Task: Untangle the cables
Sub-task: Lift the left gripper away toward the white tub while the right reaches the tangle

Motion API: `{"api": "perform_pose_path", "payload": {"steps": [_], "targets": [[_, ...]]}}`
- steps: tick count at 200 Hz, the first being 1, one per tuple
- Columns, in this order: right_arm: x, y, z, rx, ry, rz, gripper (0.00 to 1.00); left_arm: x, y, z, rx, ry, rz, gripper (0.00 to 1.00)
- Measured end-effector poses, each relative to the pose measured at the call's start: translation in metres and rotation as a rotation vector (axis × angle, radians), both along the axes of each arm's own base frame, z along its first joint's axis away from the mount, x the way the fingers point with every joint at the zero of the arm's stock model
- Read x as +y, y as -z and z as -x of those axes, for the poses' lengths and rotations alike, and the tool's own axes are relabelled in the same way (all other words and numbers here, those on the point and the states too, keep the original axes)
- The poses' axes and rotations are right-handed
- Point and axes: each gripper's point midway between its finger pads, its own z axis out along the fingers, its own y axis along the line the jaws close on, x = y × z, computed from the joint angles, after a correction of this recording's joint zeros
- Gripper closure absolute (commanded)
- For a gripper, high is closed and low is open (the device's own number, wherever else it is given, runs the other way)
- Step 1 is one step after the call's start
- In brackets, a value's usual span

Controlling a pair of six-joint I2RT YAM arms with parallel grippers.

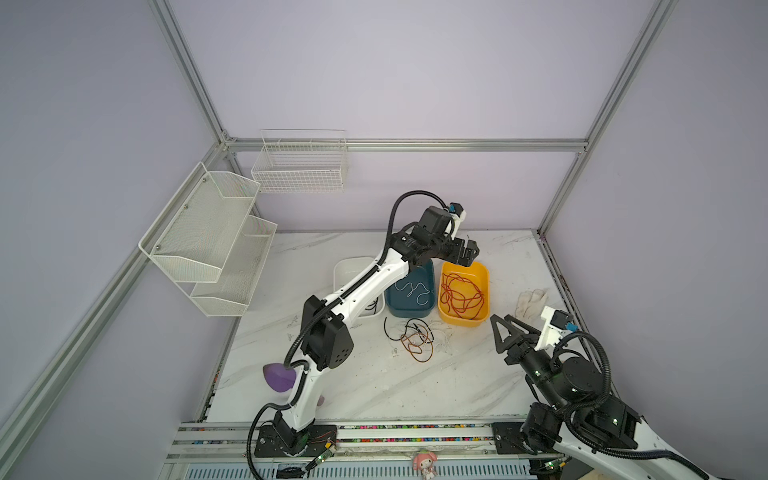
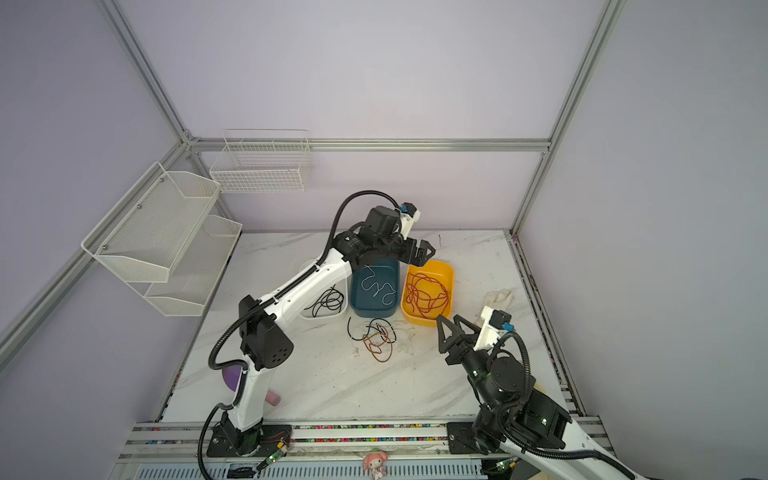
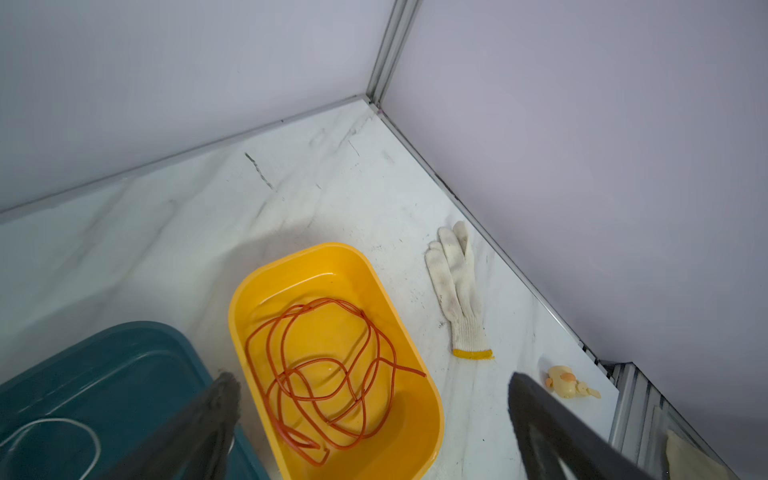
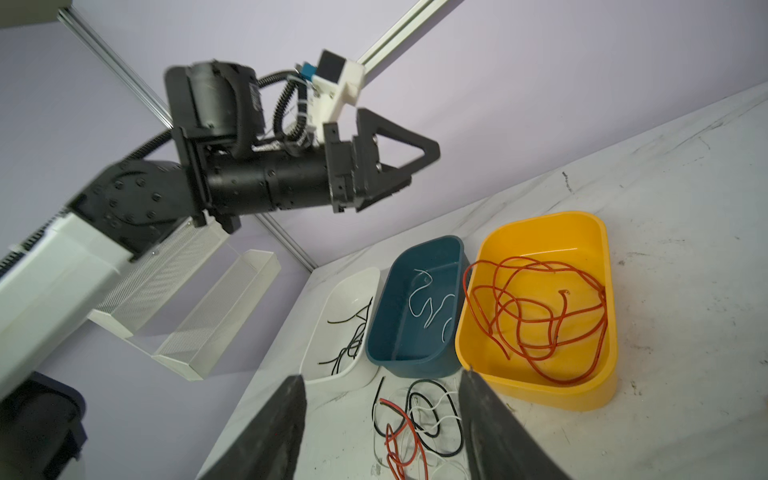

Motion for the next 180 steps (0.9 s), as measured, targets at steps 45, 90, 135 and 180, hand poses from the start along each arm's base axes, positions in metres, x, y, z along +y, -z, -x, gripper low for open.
{"api": "perform_pose_path", "payload": {"steps": [45, 90, 135, 180], "targets": [[0.064, 0.05, -0.015, 0.125, -0.155, 0.188, 0.38, 0.094, -0.069, 0.007, -0.121, -0.14, 0.074, 0.0], [0.109, 0.087, -0.02, 0.187, -0.288, 0.258, 0.39, 0.149, -0.059, 0.033, -0.163, -0.235, -0.003, 0.0], [0.133, 0.127, -0.026, 0.248, -0.351, 0.353, 0.44, 0.202, -0.032, 0.078, -0.17, -0.33, -0.091, 0.0], [0.144, 0.15, -0.031, 0.27, -0.37, 0.404, 0.52, 0.258, -0.027, 0.111, -0.267, -0.466, -0.15, 0.0]]}}
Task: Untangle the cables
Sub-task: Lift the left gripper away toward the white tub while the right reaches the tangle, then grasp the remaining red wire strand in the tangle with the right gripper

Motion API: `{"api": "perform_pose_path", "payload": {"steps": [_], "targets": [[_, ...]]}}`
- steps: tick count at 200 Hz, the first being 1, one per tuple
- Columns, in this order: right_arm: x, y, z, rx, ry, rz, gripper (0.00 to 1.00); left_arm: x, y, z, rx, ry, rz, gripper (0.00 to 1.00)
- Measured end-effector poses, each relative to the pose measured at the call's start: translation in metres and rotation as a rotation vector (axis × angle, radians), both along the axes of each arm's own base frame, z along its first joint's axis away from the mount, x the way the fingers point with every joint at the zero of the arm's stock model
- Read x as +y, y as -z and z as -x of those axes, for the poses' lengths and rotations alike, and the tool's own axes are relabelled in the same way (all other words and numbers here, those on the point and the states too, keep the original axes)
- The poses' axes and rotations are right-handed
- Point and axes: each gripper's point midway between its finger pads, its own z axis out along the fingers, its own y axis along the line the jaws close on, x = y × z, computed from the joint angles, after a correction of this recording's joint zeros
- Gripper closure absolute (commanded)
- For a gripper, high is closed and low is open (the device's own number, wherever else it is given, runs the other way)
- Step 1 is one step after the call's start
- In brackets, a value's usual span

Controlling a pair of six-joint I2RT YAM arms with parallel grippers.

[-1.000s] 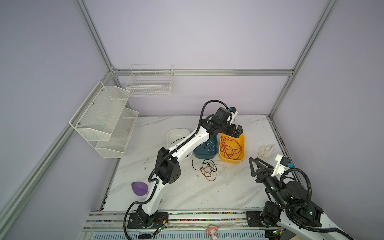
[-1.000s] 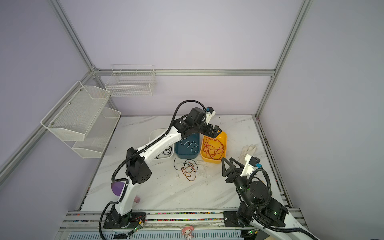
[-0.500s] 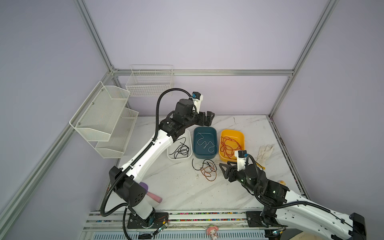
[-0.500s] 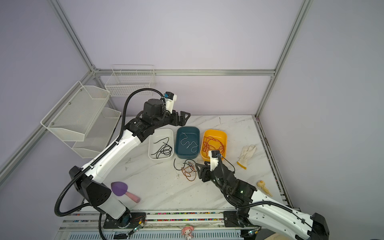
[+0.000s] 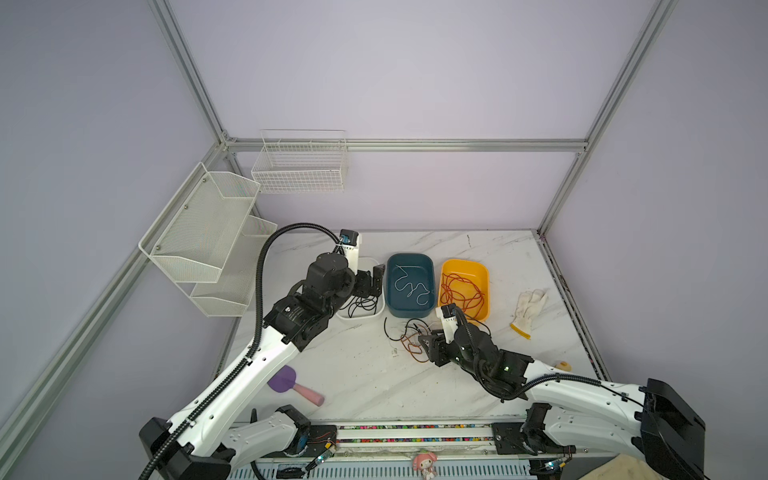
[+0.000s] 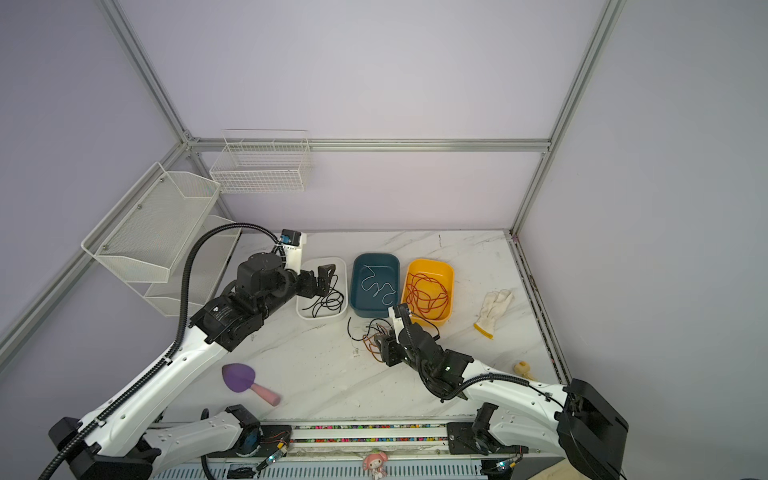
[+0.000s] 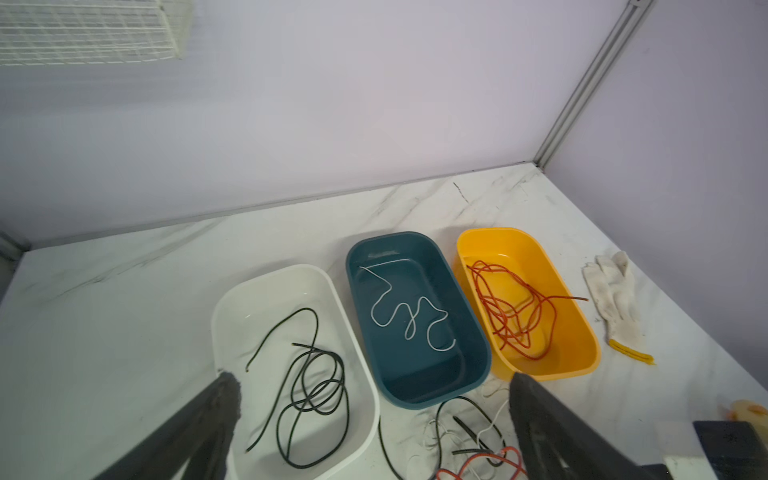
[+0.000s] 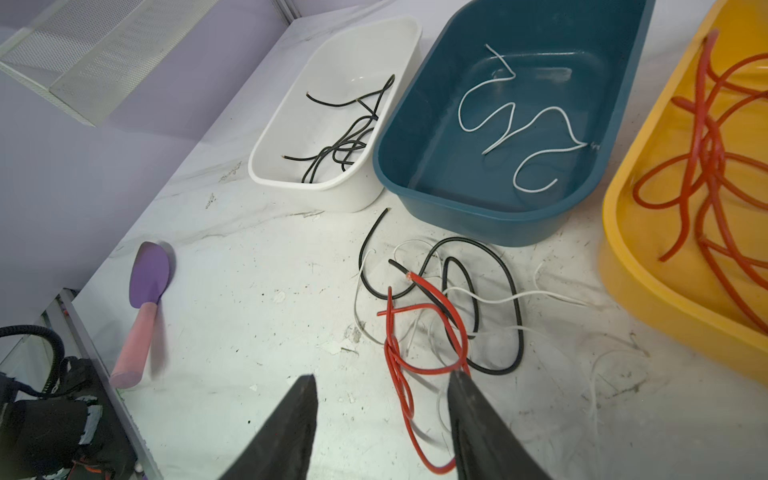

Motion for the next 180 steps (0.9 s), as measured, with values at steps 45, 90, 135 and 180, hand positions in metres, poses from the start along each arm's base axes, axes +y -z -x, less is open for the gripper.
{"api": "perform_pose_path", "payload": {"steps": [45, 90, 135, 180], "targets": [[0.008, 0.027, -0.007, 0.024, -0.004, 0.068, 0.58, 0.036, 0.01, 0.004, -0.05, -0.13, -0.125, 0.0], [0.012, 0.031, -0.018, 0.004, 0.023, 0.1, 0.68, 0.044, 0.004, 0.006, -0.086, -0.158, -0.153, 0.0], [0.005, 0.027, -0.033, -0.02, 0.076, 0.093, 0.71, 0.045, 0.002, 0.006, -0.091, -0.158, -0.153, 0.0], [0.004, 0.034, -0.041, -0.008, 0.089, 0.09, 0.75, 0.043, 0.003, 0.007, -0.088, -0.146, -0.15, 0.0]]}}
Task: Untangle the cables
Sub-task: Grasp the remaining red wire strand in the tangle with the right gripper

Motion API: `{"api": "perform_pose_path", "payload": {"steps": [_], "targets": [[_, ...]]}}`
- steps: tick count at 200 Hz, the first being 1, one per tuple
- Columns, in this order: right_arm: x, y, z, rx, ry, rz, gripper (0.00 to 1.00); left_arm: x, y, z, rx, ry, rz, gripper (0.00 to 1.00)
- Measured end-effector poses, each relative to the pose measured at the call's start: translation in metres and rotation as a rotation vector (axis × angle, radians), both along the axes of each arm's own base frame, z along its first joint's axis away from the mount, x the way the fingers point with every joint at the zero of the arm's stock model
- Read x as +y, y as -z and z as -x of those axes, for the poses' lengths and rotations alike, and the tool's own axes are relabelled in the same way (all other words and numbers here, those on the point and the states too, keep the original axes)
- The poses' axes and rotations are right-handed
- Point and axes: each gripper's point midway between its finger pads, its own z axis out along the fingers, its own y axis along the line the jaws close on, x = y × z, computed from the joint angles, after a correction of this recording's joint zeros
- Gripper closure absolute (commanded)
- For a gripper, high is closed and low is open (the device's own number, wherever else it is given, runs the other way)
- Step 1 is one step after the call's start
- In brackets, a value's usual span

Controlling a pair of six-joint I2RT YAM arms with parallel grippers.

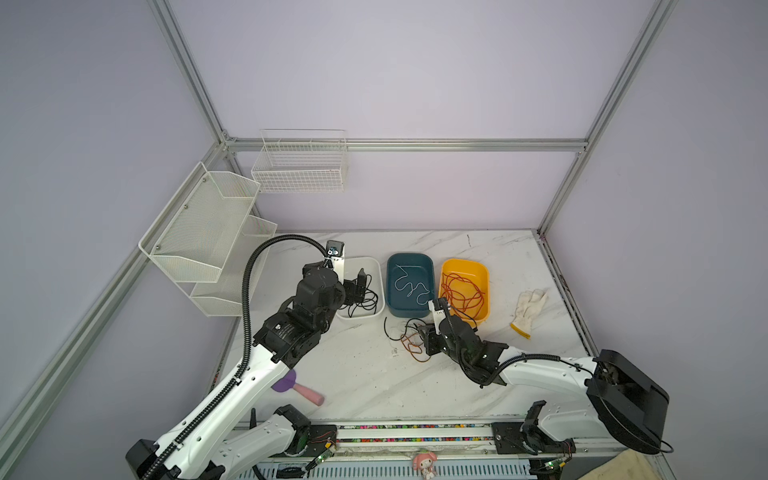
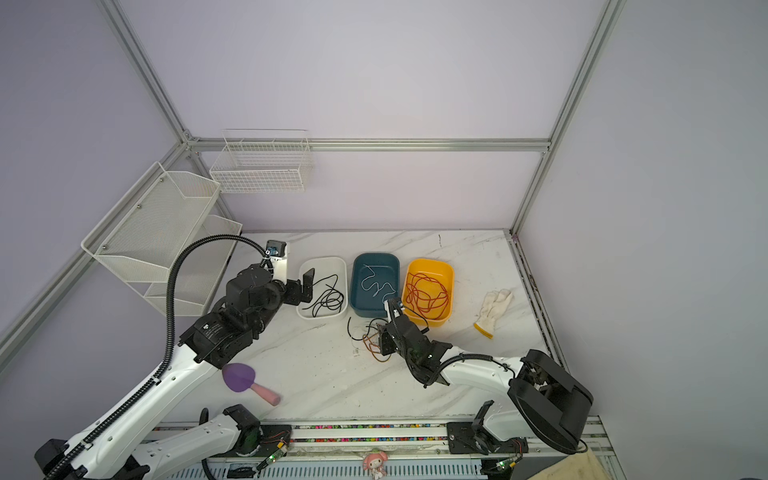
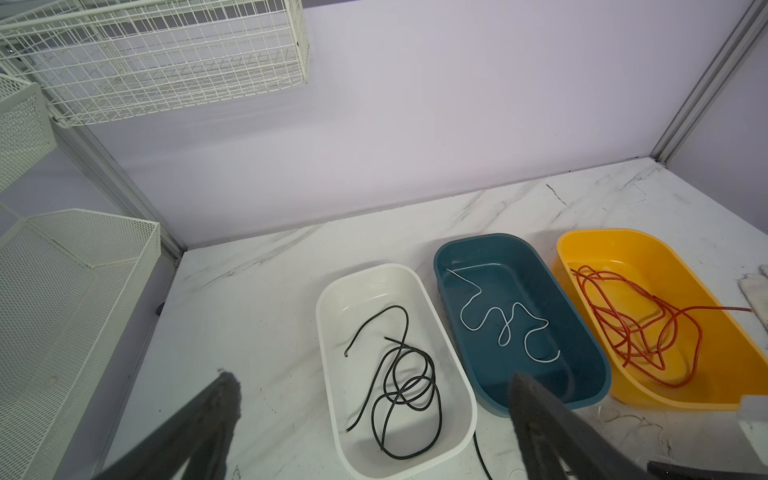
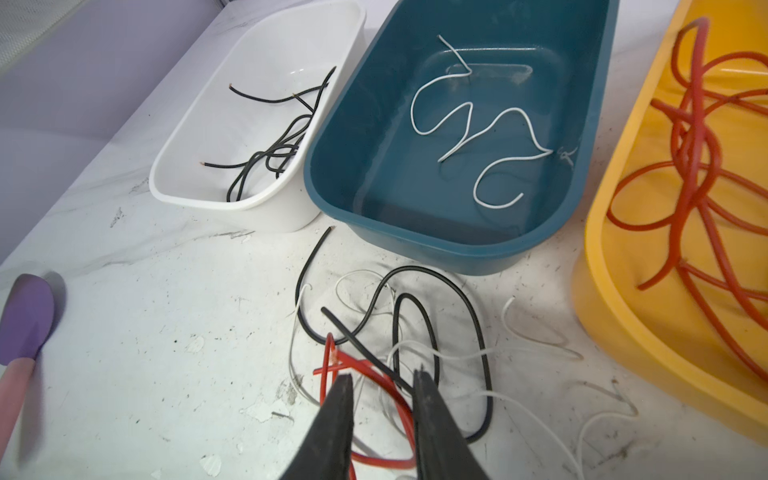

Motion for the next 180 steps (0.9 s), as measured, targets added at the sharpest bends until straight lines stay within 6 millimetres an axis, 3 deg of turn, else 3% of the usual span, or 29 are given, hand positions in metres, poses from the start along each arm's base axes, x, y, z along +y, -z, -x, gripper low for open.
{"api": "perform_pose_path", "payload": {"steps": [47, 105, 180], "targets": [[0.0, 0.001, -0.005, 0.005, 0.0, -0.016, 0.8, -0.001, 0.0, 0.0, 0.001, 0.01, -0.004, 0.0], [0.005, 0.002, -0.012, 0.004, -0.014, -0.048, 0.76, -0.003, 0.001, 0.0, 0.003, 0.021, -0.009, 0.0], [0.005, 0.004, -0.005, 0.009, -0.035, -0.072, 0.76, -0.006, 0.001, 0.001, 0.006, 0.034, -0.005, 0.0]]}}
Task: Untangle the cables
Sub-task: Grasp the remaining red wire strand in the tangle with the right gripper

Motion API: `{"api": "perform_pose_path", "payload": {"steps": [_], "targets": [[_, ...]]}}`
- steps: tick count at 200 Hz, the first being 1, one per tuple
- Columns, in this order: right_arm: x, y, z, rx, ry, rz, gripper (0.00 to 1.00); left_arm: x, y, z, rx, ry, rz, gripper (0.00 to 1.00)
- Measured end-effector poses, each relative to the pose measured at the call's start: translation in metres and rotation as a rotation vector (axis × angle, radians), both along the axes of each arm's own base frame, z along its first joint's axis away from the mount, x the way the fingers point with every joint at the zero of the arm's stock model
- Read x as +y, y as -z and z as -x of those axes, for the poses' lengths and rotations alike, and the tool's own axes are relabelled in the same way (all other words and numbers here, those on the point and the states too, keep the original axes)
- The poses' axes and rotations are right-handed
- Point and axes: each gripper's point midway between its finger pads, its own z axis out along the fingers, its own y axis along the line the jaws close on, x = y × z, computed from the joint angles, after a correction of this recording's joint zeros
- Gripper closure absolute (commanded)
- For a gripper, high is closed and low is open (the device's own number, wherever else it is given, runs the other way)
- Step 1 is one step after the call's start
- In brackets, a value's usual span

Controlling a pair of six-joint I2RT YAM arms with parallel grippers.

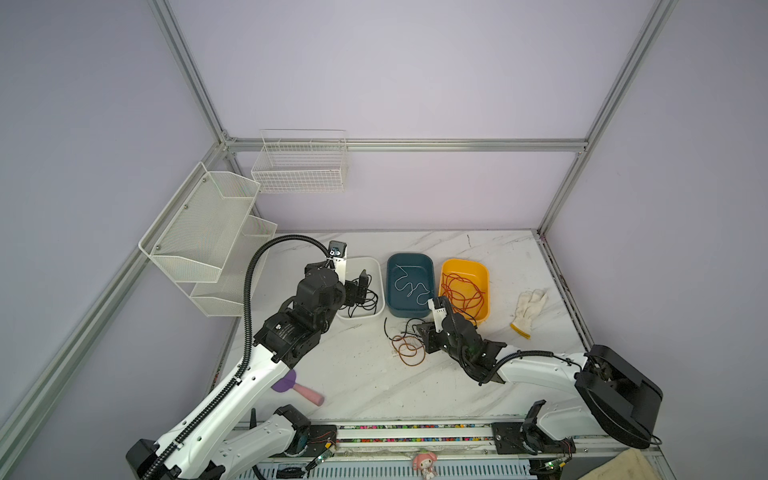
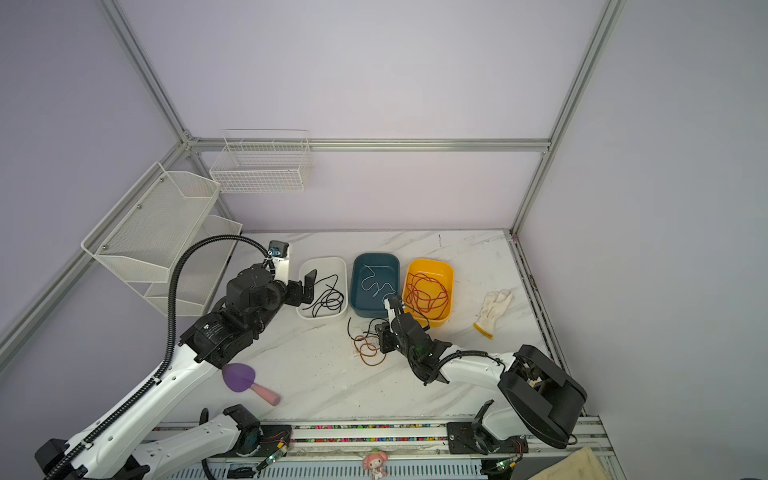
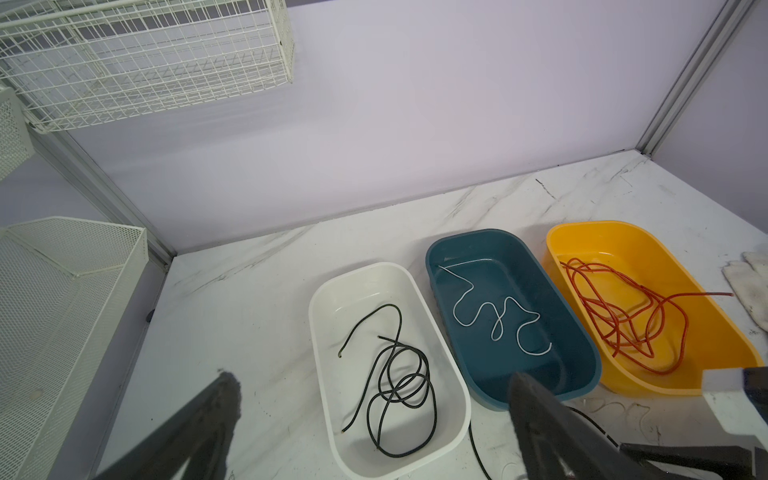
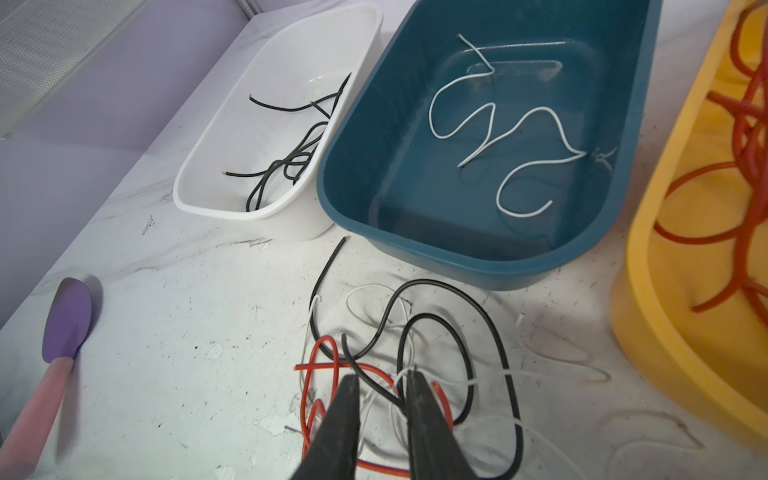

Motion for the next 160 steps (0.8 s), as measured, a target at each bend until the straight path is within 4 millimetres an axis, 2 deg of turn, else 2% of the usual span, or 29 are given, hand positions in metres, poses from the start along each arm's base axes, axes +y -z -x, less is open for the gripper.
{"api": "perform_pose_path", "payload": {"steps": [49, 125, 160], "targets": [[-0.005, 0.014, 0.008, 0.037, -0.002, 0.001, 0.78, -0.001, 0.0, 0.0, 0.001, 0.007, 0.002, 0.0], [0.001, 0.034, 0.003, 0.071, -0.004, 0.038, 0.81, -0.002, 0.001, 0.0, 0.004, 0.008, 0.001, 0.0], [0.001, 0.04, 0.002, 0.074, -0.004, 0.055, 0.85, -0.002, 0.001, 0.0, 0.004, 0.01, 0.001, 0.0]]}}
